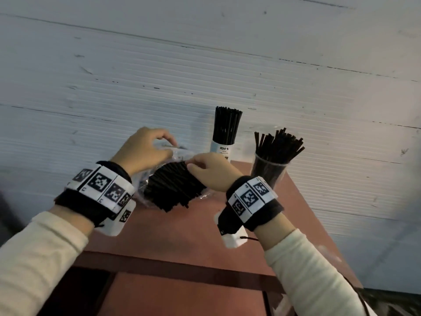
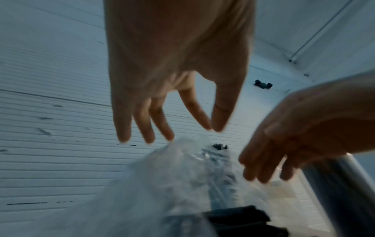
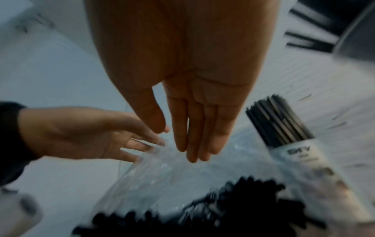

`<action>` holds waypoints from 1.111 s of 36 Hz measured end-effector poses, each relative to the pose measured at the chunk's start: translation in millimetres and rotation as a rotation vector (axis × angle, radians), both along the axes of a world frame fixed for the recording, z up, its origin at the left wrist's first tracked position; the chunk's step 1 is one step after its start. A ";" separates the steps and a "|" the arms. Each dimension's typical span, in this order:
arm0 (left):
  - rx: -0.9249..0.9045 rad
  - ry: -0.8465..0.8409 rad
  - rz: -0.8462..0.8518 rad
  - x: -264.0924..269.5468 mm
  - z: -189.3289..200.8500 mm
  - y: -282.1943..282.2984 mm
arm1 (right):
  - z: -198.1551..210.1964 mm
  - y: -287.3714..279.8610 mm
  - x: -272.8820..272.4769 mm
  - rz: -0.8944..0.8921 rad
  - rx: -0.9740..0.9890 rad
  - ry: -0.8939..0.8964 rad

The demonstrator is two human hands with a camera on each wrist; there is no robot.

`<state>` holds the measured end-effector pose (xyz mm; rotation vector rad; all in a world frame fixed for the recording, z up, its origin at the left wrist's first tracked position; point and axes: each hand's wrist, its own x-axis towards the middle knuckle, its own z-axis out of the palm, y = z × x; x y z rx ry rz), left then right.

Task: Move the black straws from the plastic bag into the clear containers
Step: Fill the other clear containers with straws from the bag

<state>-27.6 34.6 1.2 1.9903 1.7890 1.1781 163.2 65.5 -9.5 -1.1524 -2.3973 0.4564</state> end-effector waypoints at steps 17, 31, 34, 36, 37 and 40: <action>-0.052 0.026 -0.057 -31.7 -10.9 4.4 | -24.1 19.1 -79.6 0.003 0.050 -0.495; -0.177 0.058 -0.128 -34.7 -12.6 -0.6 | -26.7 15.2 -76.8 0.048 -0.103 -0.390; -0.174 0.049 -0.133 -35.7 -15.0 -2.6 | -23.2 15.4 -74.1 0.018 -0.097 -0.353; -0.164 0.042 -0.136 -36.6 -15.2 -2.8 | -16.0 12.5 -72.4 0.030 -0.078 -0.399; -0.163 0.046 -0.138 -37.0 -14.7 -2.7 | -12.8 10.5 -71.8 0.034 -0.065 -0.440; -0.155 0.054 -0.150 -36.4 -12.7 -1.6 | -11.3 10.6 -68.5 0.017 -0.074 -0.381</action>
